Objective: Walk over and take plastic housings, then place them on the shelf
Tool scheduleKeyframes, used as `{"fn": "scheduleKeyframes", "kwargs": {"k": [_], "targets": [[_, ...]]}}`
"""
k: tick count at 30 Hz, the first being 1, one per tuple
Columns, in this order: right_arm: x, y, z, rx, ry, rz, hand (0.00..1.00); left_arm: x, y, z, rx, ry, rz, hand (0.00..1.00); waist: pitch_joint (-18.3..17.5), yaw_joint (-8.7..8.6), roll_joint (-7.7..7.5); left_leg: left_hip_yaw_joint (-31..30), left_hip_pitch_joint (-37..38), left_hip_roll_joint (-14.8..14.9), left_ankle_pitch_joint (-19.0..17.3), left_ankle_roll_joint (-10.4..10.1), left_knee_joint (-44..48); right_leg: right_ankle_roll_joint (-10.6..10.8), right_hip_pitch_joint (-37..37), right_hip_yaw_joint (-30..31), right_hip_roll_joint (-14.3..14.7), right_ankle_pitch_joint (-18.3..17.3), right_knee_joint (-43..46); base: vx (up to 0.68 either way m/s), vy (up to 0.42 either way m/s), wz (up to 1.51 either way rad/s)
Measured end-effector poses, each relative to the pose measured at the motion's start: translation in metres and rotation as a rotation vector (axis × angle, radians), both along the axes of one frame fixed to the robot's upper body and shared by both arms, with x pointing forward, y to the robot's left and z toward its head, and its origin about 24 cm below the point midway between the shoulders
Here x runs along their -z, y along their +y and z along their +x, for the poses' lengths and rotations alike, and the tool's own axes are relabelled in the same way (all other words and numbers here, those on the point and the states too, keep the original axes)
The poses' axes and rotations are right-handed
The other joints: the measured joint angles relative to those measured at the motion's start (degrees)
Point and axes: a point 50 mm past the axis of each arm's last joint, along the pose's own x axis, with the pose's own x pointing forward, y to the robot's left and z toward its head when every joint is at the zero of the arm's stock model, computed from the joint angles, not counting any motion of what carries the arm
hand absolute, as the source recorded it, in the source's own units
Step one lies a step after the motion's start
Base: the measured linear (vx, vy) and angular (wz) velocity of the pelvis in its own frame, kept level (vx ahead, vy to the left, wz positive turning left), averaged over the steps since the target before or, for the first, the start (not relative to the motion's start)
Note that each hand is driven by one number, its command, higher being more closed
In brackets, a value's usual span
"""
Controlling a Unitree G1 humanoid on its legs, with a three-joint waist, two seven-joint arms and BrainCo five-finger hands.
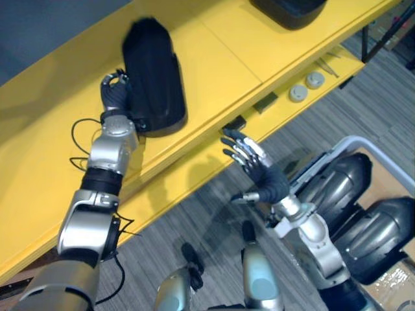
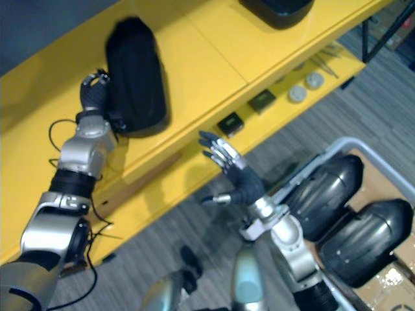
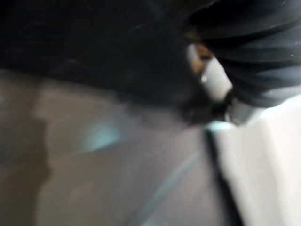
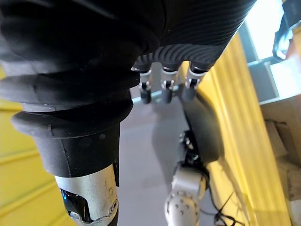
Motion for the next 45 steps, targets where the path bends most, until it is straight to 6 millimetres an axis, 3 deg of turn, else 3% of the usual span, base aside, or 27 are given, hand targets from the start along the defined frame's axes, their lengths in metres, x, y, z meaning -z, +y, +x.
{"fn": "scheduleKeyframes", "kwargs": {"k": [6,10,12,15,17,20,22,24,26,28,29,30,32,33,42,45], "targets": [[0.016,-0.005,-0.005,0.024,0.073,-0.002,0.0,0.027,0.01,-0.006,0.025,0.067,-0.012,0.0,-0.3,-0.64,0.36,-0.9,3.4,0.0,0.0,-0.1,-0.9,0.2,4.7,-1.3,-0.1,0.0,-2.6,0.0,-0.003,0.02],[0.032,-0.014,-0.005,0.089,0.136,-0.003,0.0,0.043,0.028,-0.01,-0.019,0.139,-0.007,0.0,-2.4,-1.05,1.85,-1.0,5.1,0.0,0.0,-0.2,-2.1,0.4,7.8,-2.0,0.0,1.6,-6.6,0.03,0.006,-0.01],[0.037,-0.019,-0.002,0.131,0.154,0.003,0.0,0.039,0.037,-0.012,-0.067,0.126,0.008,0.0,-3.7,-1.07,2.2,-1.0,5.8,0.2,-0.1,-0.4,-2.2,0.4,9.2,-2.1,0.3,2.2,-8.4,0.07,0.005,-0.03],[0.041,-0.029,-0.002,0.202,0.159,0.028,0.0,0.021,0.059,-0.018,-0.197,0.02,0.053,0.0,-6.5,-1.17,2.22,-0.9,7.7,0.6,-0.1,-0.4,-2.9,0.3,11.9,-2.4,0.8,2.6,-10.5,0.08,-0.01,-0.04],[0.042,-0.036,-0.004,0.263,0.146,0.053,0.0,-0.013,0.074,-0.026,-0.333,-0.162,0.125,0.0,-8.6,-1.13,2.22,-1.1,9.4,0.7,-0.1,-0.4,-3.0,0.2,14.4,-2.7,0.8,2.8,-12.1,0.08,-0.012,-0.01],[0.046,-0.041,-0.003,0.314,0.146,0.075,0.0,-0.041,0.078,-0.035,-0.379,-0.357,0.161,0.0,-11.3,-1.05,2.55,-1.5,9.4,0.7,-0.1,-0.4,-3.3,0.1,15.4,-3.6,0.8,3.2,-13.5,0.01,-0.005,0.07],[0.049,-0.045,0.001,0.364,0.154,0.095,0.0,-0.048,0.075,-0.053,-0.327,-0.528,0.124,0.0,-11.9,-0.67,2.79,-1.9,11.1,0.7,-0.1,-0.4,-4.2,0.2,17.5,-4.1,1.0,3.5,-14.6,0.0,-0.003,0.14],[0.047,-0.053,0.002,0.431,0.138,0.097,0.0,-0.035,0.063,-0.078,-0.246,-0.656,0.082,0.0,-13.1,-0.21,3.21,-3.5,11.1,0.6,-0.1,-0.4,-4.5,0.2,18.6,-5.7,1.0,3.5,-15.3,-0.01,-0.014,0.3],[0.043,-0.067,0.004,0.503,0.117,0.106,0.0,-0.013,0.049,-0.107,-0.201,-0.729,0.045,0.0,-14.2,1.37,3.19,-4.8,11.3,0.6,0.1,-0.8,-5.0,0.3,19.7,-7.3,1.3,3.6,-16.0,-0.01,-0.033,0.37],[0.035,-0.09,0.006,0.623,0.08,0.12,0.0,0.022,0.044,-0.151,-0.218,-0.748,-0.006,0.0,-15.6,3.82,2.22,-7.5,11.5,0.6,0.6,-1.4,-5.3,0.3,21.8,-10.0,1.4,3.7,-17.3,-0.01,-0.029,0.5],[0.033,-0.096,0.006,0.653,0.069,0.125,0.0,0.029,0.045,-0.161,-0.232,-0.746,-0.009,0.0,-15.9,4.38,1.88,-7.8,11.5,0.6,0.8,-1.5,-5.6,0.3,22.2,-10.6,1.5,3.6,-17.6,-0.03,-0.039,0.59],[0.023,-0.11,0.008,0.724,0.026,0.14,0.0,0.042,0.047,-0.191,-0.266,-0.74,0.007,0.0,-16.8,6.64,0.83,-9.5,11.7,0.5,1.3,-1.8,-6.3,0.2,23.2,-12.3,1.6,3.6,-18.2,-0.03,-0.046,0.46],[0.018,-0.116,0.009,0.757,-0.003,0.14,0.0,0.048,0.048,-0.205,-0.262,-0.731,0.013,0.0,-17.1,7.67,0.21,-10.6,11.7,0.4,1.7,-1.8,-6.6,0.1,23.9,-13.6,1.6,3.5,-18.3,-0.02,-0.031,0.34],[0.011,-0.122,0.009,0.804,-0.004,0.241,0.0,0.071,0.044,-0.237,-0.078,-0.673,-0.075,0.0,-16.8,9.87,-3.69,-12.7,12.5,-0.1,4.0,-2.1,-10.3,-0.4,24.3,-16.3,1.5,2.8,-18.3,-0.01,-0.007,0.11],[0.014,-0.119,0.01,0.801,0.015,0.25,0.0,0.074,0.042,-0.236,-0.085,-0.663,-0.094,0.0,-15.1,9.89,-3.25,-14.0,11.3,-0.4,3.9,-2.1,-9.8,-0.4,24.1,-17.7,1.5,2.7,-18.2,0.0,0.001,0.07],[0.021,-0.106,0.016,0.752,0.066,0.244,0.0,0.086,0.041,-0.232,-0.103,-0.604,-0.14,0.0,-13.6,10.65,-2.63,-14.1,10.8,-0.5,4.1,-2.0,-10.0,-0.5,23.6,-18.0,1.4,2.7,-18.6,-0.02,0.009,0.03]]}}
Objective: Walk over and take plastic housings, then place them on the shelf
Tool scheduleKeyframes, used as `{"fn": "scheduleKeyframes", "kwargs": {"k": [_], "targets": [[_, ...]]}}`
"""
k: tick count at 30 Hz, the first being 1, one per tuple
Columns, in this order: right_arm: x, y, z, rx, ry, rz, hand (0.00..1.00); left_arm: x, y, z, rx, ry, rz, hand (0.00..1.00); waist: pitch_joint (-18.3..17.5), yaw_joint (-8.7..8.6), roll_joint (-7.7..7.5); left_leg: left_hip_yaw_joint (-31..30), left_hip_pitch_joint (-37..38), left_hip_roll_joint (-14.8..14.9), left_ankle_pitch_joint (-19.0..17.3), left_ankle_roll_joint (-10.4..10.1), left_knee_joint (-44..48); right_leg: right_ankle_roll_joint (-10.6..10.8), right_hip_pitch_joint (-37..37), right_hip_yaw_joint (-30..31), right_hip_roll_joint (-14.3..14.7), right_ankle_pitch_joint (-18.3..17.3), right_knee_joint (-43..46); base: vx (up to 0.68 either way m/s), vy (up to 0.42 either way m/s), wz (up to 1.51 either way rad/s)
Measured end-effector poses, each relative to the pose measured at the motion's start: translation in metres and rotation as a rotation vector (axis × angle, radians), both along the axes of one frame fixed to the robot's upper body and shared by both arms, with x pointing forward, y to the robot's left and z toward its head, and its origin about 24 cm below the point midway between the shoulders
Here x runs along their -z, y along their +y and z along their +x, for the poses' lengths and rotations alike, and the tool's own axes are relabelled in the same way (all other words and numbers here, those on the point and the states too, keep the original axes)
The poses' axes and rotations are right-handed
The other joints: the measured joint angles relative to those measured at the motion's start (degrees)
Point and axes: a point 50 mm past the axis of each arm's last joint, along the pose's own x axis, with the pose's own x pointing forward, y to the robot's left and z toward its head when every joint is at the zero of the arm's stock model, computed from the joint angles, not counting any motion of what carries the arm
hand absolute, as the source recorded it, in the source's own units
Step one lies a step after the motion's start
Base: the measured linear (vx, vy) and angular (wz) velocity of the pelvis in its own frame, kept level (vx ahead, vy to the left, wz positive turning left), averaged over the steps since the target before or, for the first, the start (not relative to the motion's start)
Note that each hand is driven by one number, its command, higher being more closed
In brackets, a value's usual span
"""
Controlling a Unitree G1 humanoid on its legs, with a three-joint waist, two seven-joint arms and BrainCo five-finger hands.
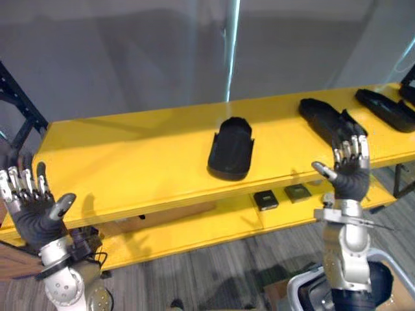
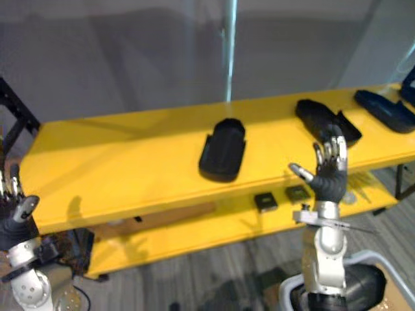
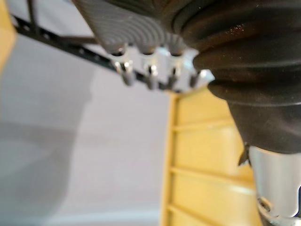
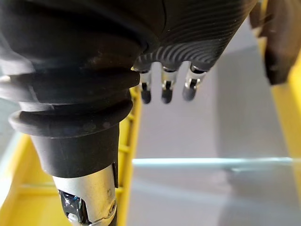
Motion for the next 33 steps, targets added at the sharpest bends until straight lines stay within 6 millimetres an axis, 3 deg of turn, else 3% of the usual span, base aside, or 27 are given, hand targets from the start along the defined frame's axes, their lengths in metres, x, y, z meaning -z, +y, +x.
{"fn": "scheduleKeyframes", "kwargs": {"k": [4,6,10,12,16,21,26,31,33], "targets": [[0.006,0.026,0.023,-0.098,0.052,-0.033,0.0,0.019,-0.004,0.012,0.007,0.113,-0.062,0.0,0.7,0.35,0.24,-1.3,-2.2,-0.3,0.5,0.2,0.1,0.2,-1.5,-1.1,-0.2,0.3,0.5,0.01,-0.001,0.16],[0.006,0.043,0.04,-0.167,0.09,-0.07,0.0,0.034,-0.005,0.022,0.004,0.197,-0.116,0.0,1.1,1.71,0.08,-2.3,-2.6,-0.4,0.8,0.2,0.1,0.2,-1.3,-2.2,-0.2,0.3,0.7,0.02,-0.008,0.28],[-0.01,0.062,0.052,-0.258,0.035,-0.123,0.0,0.053,0.002,0.017,-0.04,0.281,-0.154,0.0,1.2,3.21,0.18,-2.9,-2.6,-0.6,0.6,0.5,0.2,0.1,-1.1,-3.4,-0.5,0.3,1.7,0.03,0.002,0.13],[-0.024,0.079,0.059,-0.333,-0.007,-0.148,0.0,0.072,0.011,0.012,-0.095,0.366,-0.186,0.0,1.5,3.42,0.28,-2.8,-2.7,-0.7,-0.3,0.9,1.4,0.1,-0.9,-3.4,-0.9,0.2,2.2,0.01,0.017,-0.06],[-0.031,0.118,0.061,-0.482,-0.017,-0.179,0.0,0.111,0.012,0.005,-0.12,0.537,-0.242,0.0,2.6,3.9,0.06,-2.0,-2.6,-0.8,-2.3,1.1,4.1,-0.2,-0.6,-3.3,-1.6,-1.2,3.8,-0.04,0.025,-0.11],[-0.017,0.158,0.06,-0.603,0.067,-0.165,0.0,0.158,0.003,-0.013,-0.108,0.755,-0.282,0.0,2.6,4.45,0.02,-1.5,-2.7,-0.6,-2.3,1.0,4.1,-0.5,-1.3,-3.3,-1.8,-1.9,4.9,-0.02,0.004,-0.03],[0.008,0.191,0.058,-0.681,0.216,-0.173,0.0,0.205,-0.023,-0.032,-0.013,1.032,-0.292,0.0,2.6,4.84,0.02,-1.3,-2.9,-0.1,-2.3,0.8,4.4,-0.4,-1.3,-3.1,-1.6,-1.8,4.7,0.0,0.0,0.0],[0.032,0.216,0.052,-0.645,0.351,-0.154,0.0,0.224,-0.036,-0.043,0.056,1.134,-0.31,0.0,2.7,5.5,0.14,-1.3,-3.8,0.9,-2.9,0.2,5.7,-0.6,-1.5,-2.9,-0.7,-1.9,4.6,0.0,-0.023,-0.02],[0.041,0.22,0.054,-0.548,0.404,-0.161,0.0,0.232,-0.046,-0.049,0.1,1.181,-0.325,0.0,3.1,5.64,0.92,-1.3,-3.9,1.2,-2.9,0.1,6.0,-0.7,-1.5,-2.9,-0.5,-2.0,4.7,-0.01,-0.016,0.0]]}}
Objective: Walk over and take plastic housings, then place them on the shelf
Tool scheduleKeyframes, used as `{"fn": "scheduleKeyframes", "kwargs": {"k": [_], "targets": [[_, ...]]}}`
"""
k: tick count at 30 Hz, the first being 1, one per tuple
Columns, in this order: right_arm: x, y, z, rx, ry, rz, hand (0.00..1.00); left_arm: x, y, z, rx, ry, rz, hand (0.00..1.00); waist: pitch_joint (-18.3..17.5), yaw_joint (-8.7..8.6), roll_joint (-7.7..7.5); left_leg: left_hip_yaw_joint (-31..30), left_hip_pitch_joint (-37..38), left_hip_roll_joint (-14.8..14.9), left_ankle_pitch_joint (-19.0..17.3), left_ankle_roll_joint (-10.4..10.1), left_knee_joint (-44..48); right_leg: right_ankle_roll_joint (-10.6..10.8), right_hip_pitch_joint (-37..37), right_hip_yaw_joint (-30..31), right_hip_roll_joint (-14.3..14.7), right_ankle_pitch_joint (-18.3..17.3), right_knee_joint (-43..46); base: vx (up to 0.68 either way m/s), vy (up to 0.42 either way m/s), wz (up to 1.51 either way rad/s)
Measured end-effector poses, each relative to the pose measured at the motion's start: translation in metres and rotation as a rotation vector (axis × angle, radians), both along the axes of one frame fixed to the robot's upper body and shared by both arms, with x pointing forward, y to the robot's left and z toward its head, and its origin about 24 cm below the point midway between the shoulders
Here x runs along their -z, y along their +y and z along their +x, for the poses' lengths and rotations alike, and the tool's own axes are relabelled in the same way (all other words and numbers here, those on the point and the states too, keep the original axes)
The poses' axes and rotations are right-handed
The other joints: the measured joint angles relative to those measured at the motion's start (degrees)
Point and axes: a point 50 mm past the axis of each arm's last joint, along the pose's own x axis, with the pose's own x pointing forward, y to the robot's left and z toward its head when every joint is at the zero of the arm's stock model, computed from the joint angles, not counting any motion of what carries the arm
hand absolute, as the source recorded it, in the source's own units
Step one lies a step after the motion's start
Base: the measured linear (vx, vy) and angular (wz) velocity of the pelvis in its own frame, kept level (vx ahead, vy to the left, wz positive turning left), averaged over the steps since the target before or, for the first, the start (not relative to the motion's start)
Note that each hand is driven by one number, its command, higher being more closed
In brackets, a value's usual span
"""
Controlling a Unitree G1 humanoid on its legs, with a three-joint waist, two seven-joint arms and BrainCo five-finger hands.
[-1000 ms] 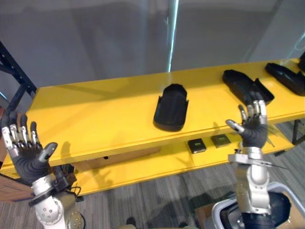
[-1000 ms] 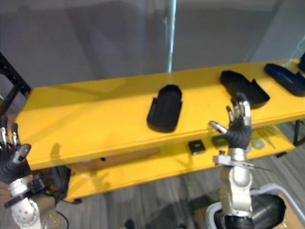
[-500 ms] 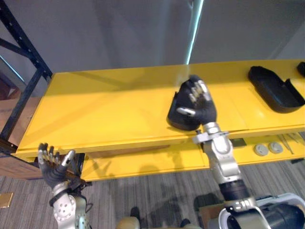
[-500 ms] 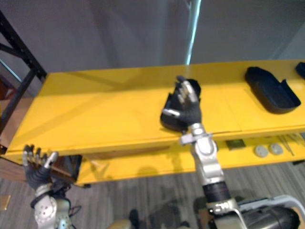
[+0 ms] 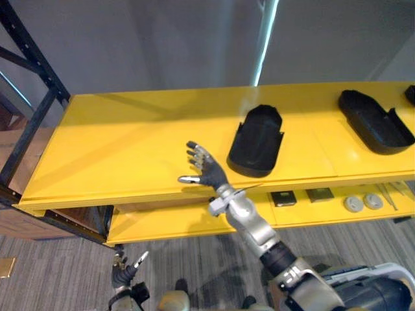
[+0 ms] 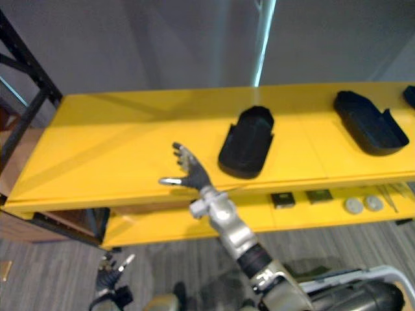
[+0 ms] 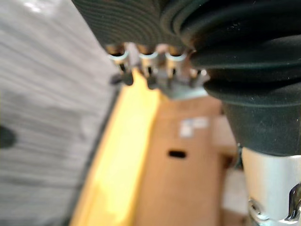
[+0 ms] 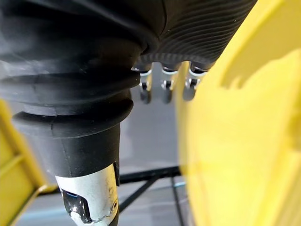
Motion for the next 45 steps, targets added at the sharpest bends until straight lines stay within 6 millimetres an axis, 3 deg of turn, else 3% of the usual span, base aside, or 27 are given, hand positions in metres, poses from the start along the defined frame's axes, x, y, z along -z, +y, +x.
{"fn": "scheduleKeyframes", "kwargs": {"k": [4,6,9,16,20,28,36,39,42,43,44,45], "targets": [[0.007,-0.004,0.012,0.168,0.032,-0.056,0.0,0.004,-0.014,-0.001,0.029,-0.001,-0.057,0.0,1.0,0.14,2.04,-0.1,-0.8,0.0,0.1,0.0,0.3,0.0,-0.8,-0.1,-0.1,0.0,0.6,-0.04,-0.001,0.02],[0.0,-0.012,0.019,0.246,-0.01,-0.06,0.0,0.003,-0.019,0.002,0.062,-0.021,-0.07,0.0,1.6,0.16,3.17,-0.3,-1.9,0.0,0.5,0.0,0.1,0.0,-2.1,-0.3,-0.2,0.0,1.0,-0.03,0.004,0.07],[-0.006,-0.019,0.024,0.313,-0.05,-0.07,0.0,0.003,-0.023,0.002,0.088,-0.026,-0.074,0.0,1.8,0.15,3.68,-0.4,-1.9,-0.1,0.6,0.0,0.1,0.0,-2.0,-0.4,-0.2,0.0,1.0,0.01,-0.001,0.03],[-0.016,-0.061,0.039,0.56,-0.081,-0.026,0.0,0.002,-0.029,0.007,0.165,-0.061,-0.114,0.0,2.1,-0.03,4.24,-0.3,-1.6,-0.4,1.7,-0.1,-2.0,0.1,-2.7,-0.5,-0.5,0.1,1.0,0.0,0.0,0.0],[-0.016,-0.073,0.041,0.606,-0.087,-0.02,0.0,0.001,-0.03,0.008,0.186,-0.065,-0.118,0.0,2.3,-0.2,4.5,0.1,-1.0,-0.3,1.9,-0.3,-2.3,0.1,-2.6,-0.3,-0.5,0.1,1.0,0.0,0.001,-0.04],[-0.013,-0.081,0.036,0.607,-0.094,-0.014,0.0,0.002,-0.038,0.008,0.245,-0.064,-0.137,0.0,2.4,-0.76,4.74,0.6,0.4,-0.2,3.0,-0.4,-4.1,0.2,-2.5,0.1,-0.5,0.0,1.8,-0.03,0.0,-0.03],[-0.014,-0.068,0.033,0.375,-0.144,-0.044,0.0,0.002,-0.037,0.007,0.258,-0.061,-0.132,0.0,2.4,-1.49,4.74,1.5,1.4,-0.1,3.2,-0.4,-4.4,0.3,-2.2,0.8,-0.5,0.1,1.9,-0.02,0.0,-0.05],[-0.026,-0.062,0.028,0.313,-0.217,-0.021,0.0,0.002,-0.037,0.008,0.265,-0.056,-0.13,0.0,2.4,-1.61,4.73,1.7,1.7,-0.2,3.2,-0.4,-4.8,0.3,-2.1,1.1,-0.5,0.1,1.7,0.0,0.002,-0.04],[-0.055,-0.061,0.014,0.248,-0.375,0.023,0.0,0.003,-0.038,0.009,0.281,-0.038,-0.131,0.0,2.3,-1.67,4.51,1.9,1.8,-0.1,3.2,-0.4,-5.1,0.4,-1.9,1.3,-0.3,0.2,0.9,0.0,-0.001,-0.01],[-0.057,-0.061,0.014,0.247,-0.38,0.025,0.0,0.003,-0.038,0.009,0.282,-0.038,-0.131,0.0,2.3,-1.67,4.5,1.9,1.7,-0.1,3.2,-0.4,-5.1,0.4,-1.9,1.3,-0.3,0.3,0.9,0.0,0.0,0.0],[-0.08,-0.068,-0.003,0.227,-0.5,0.075,1.0,0.003,-0.039,0.01,0.284,-0.035,-0.131,0.0,2.1,-1.89,4.26,2.0,1.1,0.0,3.2,-0.4,-5.1,0.3,-2.6,1.5,-0.1,0.3,0.8,0.03,-0.01,-0.05],[-0.092,-0.075,-0.015,0.221,-0.563,0.1,1.0,0.004,-0.039,0.009,0.28,-0.029,-0.129,0.0,2.1,-2.23,4.03,2.4,1.0,0.1,3.2,-0.4,-5.2,0.3,-2.9,1.8,0.0,0.4,0.8,0.04,-0.009,-0.08]]}}
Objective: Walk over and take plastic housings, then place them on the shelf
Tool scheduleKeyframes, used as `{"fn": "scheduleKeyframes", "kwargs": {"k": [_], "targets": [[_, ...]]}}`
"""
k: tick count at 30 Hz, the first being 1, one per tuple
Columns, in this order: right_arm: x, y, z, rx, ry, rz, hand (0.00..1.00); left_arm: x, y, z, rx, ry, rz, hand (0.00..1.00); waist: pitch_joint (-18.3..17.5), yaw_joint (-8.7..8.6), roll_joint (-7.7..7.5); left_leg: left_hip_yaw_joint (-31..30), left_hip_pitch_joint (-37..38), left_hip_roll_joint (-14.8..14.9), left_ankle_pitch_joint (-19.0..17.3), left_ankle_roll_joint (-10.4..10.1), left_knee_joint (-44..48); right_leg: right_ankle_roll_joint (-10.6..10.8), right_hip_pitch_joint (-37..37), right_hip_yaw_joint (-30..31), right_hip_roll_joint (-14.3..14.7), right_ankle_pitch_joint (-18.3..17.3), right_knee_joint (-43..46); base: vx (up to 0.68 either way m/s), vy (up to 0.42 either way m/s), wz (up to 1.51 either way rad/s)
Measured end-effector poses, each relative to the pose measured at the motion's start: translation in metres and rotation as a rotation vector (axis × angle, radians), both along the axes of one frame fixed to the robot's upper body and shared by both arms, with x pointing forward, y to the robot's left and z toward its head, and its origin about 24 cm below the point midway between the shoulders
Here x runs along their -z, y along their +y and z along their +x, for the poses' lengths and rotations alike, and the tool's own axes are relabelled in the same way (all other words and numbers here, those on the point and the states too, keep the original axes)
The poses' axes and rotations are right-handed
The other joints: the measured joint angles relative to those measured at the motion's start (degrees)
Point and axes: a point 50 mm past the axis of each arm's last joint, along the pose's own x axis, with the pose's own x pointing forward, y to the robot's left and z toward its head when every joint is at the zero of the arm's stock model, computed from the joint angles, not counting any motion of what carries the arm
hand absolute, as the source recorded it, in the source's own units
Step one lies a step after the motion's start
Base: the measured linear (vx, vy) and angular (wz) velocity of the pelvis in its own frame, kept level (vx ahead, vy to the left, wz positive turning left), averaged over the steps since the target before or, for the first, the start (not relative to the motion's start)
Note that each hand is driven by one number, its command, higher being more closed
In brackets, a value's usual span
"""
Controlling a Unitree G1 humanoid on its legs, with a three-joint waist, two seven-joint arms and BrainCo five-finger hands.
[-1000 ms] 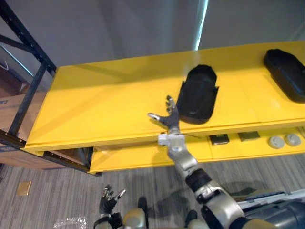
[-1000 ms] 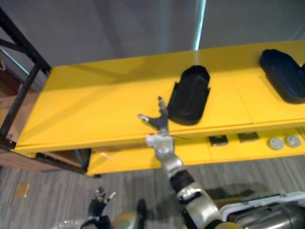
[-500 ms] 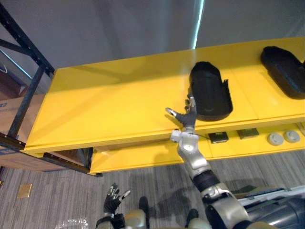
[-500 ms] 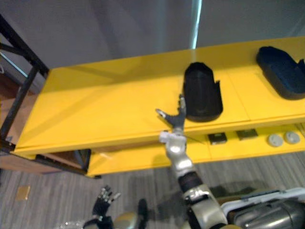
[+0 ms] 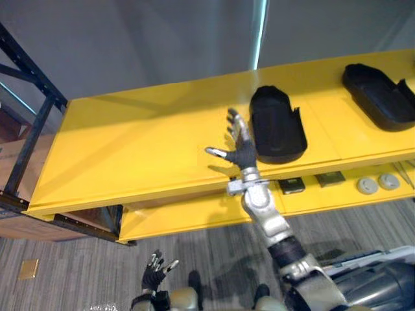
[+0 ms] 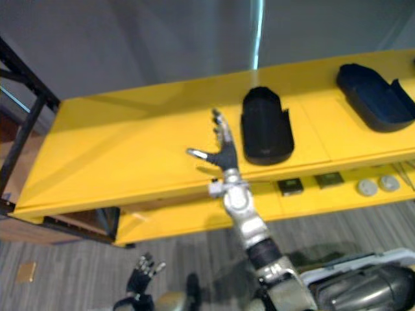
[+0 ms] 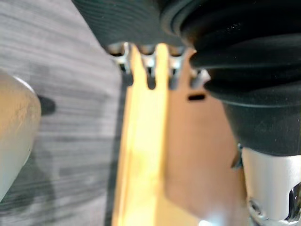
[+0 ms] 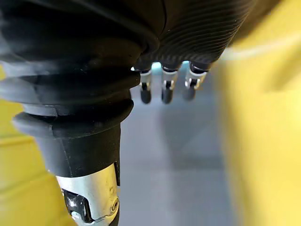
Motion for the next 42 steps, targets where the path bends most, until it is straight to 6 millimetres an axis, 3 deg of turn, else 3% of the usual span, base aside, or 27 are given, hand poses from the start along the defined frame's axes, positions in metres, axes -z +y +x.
{"fn": "scheduleKeyframes", "kwargs": {"k": [1,3,7,9,18,23,29,35,42], "targets": [[-0.003,-0.004,-0.005,0.0,-0.019,0.001,1.0,0.001,0.0,-0.001,-0.003,0.005,0.002,0.0,-0.1,-0.37,-0.19,0.2,0.1,0.0,0.0,0.0,-0.1,0.0,-0.1,0.2,0.0,0.0,0.0,0.04,-0.003,-0.18],[-0.002,-0.032,-0.022,0.048,-0.033,-0.021,1.0,0.001,0.003,-0.003,-0.02,0.011,0.01,0.0,-0.6,-1.54,-1.18,1.6,0.1,0.1,-0.3,-0.1,-0.1,0.0,-0.9,1.4,0.2,0.1,0.1,0.04,-0.001,-0.23],[0.022,-0.073,-0.044,0.106,0.081,-0.038,1.0,0.002,0.008,-0.004,-0.049,0.02,0.02,0.0,-0.8,-3.22,-2.11,3.8,0.1,0.2,-1.4,0.1,0.7,0.2,-2.1,3.6,0.1,0.2,0.3,0.01,0.013,-0.31],[0.04,-0.077,-0.058,0.074,0.162,-0.049,1.0,0.002,0.01,-0.004,-0.059,0.02,0.027,0.0,-0.7,-4.76,-2.31,4.9,-1.0,0.3,-2.4,0.2,2.2,0.2,-3.2,4.8,0.1,0.2,0.8,-0.01,0.02,-0.24],[0.067,-0.07,-0.066,0.001,0.266,-0.031,1.0,0.0,0.0,0.004,-0.016,-0.019,0.024,0.0,-0.1,-5.04,-2.87,5.3,-1.9,0.0,-3.1,0.4,3.5,0.2,-4.8,5.8,-0.4,0.1,2.1,-0.01,0.005,-0.05],[0.082,-0.075,-0.057,0.076,0.313,-0.006,1.0,-0.001,-0.004,0.005,0.004,-0.02,0.024,0.0,0.2,-4.55,-2.43,4.9,-1.9,-0.2,-3.0,0.5,3.4,0.2,-4.7,5.6,-0.6,-0.1,2.4,0.0,0.004,0.02],[0.085,-0.074,-0.023,0.239,0.312,0.013,1.0,-0.001,-0.004,0.005,0.026,-0.019,0.027,0.0,0.4,-4.31,-2.07,2.1,-1.7,-0.8,-2.7,0.7,3.5,0.7,-2.9,2.6,-1.4,-1.3,3.3,0.0,0.002,0.24],[0.062,-0.081,0.01,0.351,0.232,-0.005,1.0,0.0,-0.001,0.001,0.036,-0.008,0.031,0.0,1.0,-2.87,-0.97,1.3,-1.7,-1.1,-2.5,0.8,3.5,0.7,-2.5,1.7,-1.7,-1.3,3.3,0.0,0.005,0.06],[0.057,-0.102,0.033,0.428,0.277,-0.033,1.0,-0.001,-0.002,0.002,0.044,-0.016,0.02,0.0,1.2,-2.53,-0.49,-0.6,-1.7,-1.4,-1.5,0.9,3.2,0.7,-1.5,-0.2,-2.0,-1.4,3.4,-0.03,0.0,0.13]]}}
